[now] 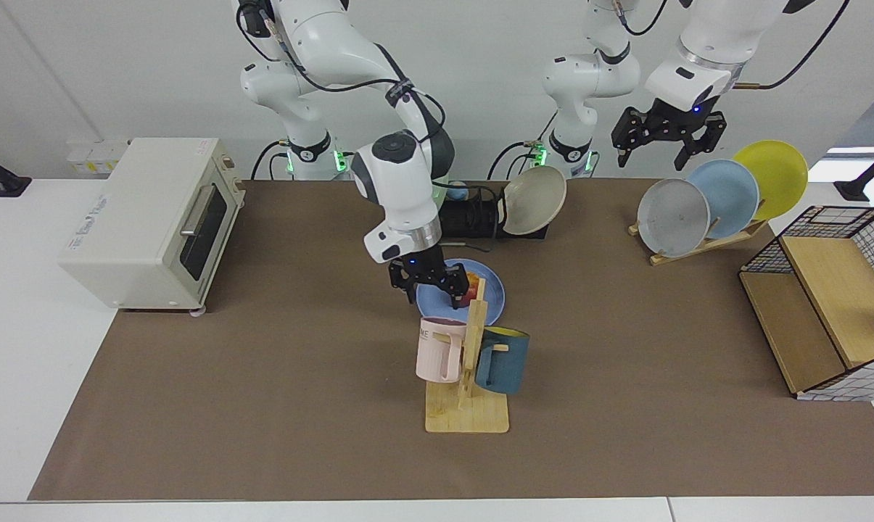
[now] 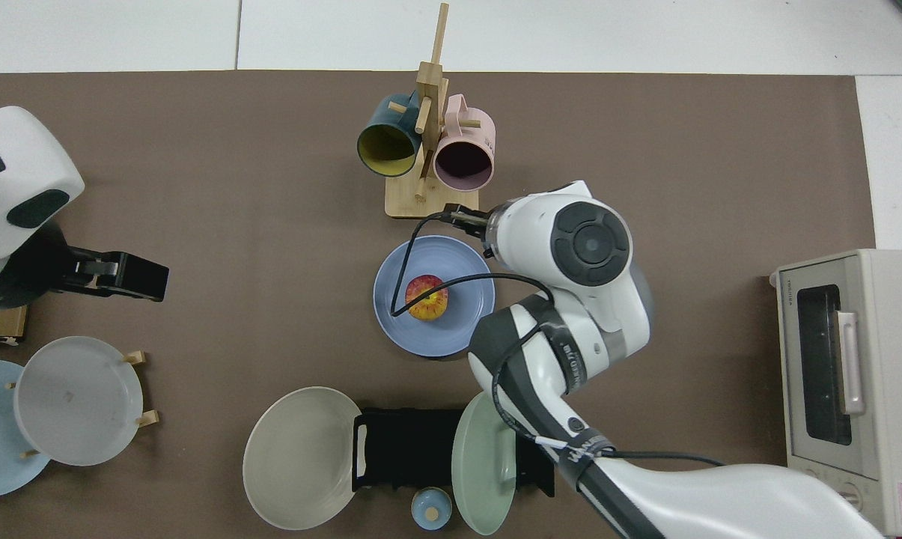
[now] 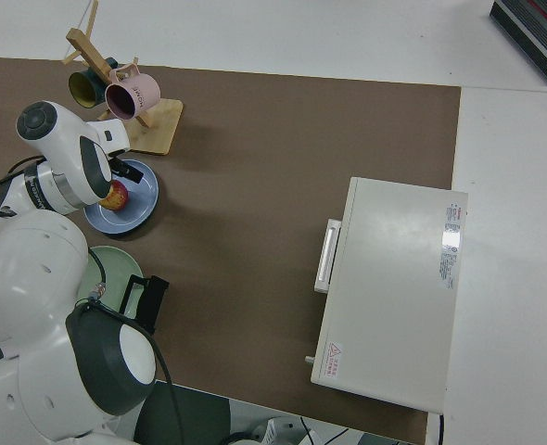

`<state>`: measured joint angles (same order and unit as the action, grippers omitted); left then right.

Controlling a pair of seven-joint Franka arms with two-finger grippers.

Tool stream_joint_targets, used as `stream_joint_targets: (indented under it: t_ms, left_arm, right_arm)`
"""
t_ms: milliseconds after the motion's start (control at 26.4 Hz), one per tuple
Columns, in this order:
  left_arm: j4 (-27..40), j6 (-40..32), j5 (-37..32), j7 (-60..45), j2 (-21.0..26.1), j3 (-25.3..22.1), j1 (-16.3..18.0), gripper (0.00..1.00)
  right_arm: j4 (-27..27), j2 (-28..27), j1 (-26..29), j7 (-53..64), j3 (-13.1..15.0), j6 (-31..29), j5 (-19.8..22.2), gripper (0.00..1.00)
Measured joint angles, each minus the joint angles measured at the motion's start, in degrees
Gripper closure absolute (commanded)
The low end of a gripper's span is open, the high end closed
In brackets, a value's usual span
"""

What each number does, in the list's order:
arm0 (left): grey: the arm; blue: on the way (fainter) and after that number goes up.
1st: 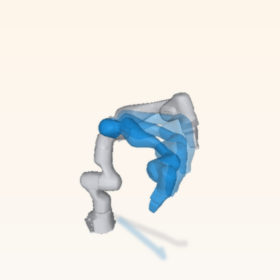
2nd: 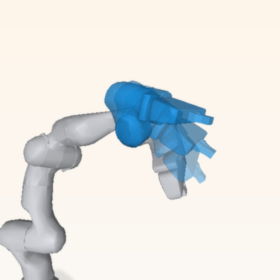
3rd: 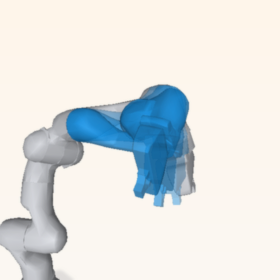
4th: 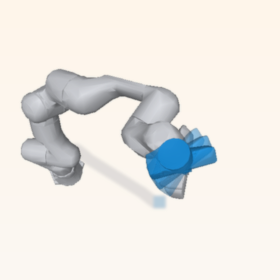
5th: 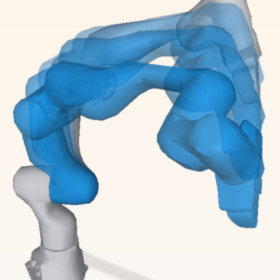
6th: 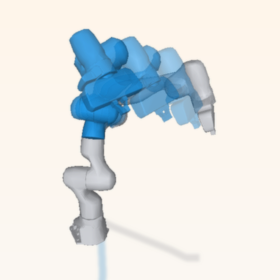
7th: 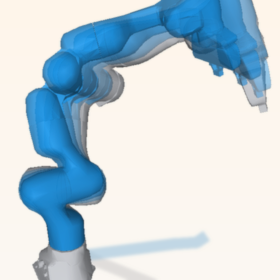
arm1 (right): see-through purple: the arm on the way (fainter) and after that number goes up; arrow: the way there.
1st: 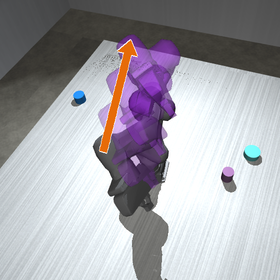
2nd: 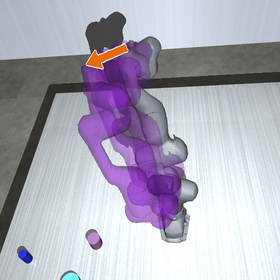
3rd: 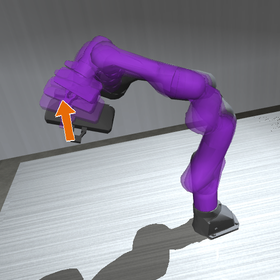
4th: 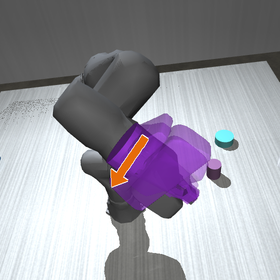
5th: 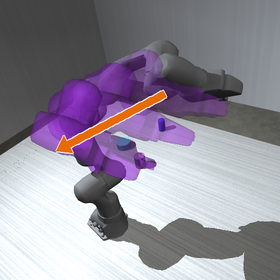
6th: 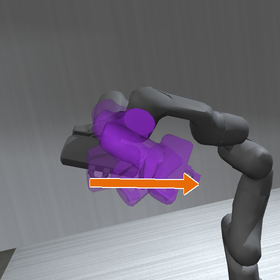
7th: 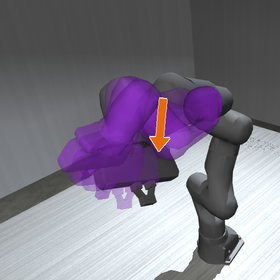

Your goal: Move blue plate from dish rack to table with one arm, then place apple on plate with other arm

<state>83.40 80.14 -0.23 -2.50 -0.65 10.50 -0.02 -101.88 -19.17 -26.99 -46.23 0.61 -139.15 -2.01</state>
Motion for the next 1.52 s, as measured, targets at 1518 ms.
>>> stream_joint_targets:
  t_ms: [1518]
  left_arm:
    - [0.0,0.0,0.0,0.0,0.0,0.0,0.0,0.0]
  right_arm:
    - [-0.3,21.0,25.9,41.9,-0.1,38.2,0.9,0.0]
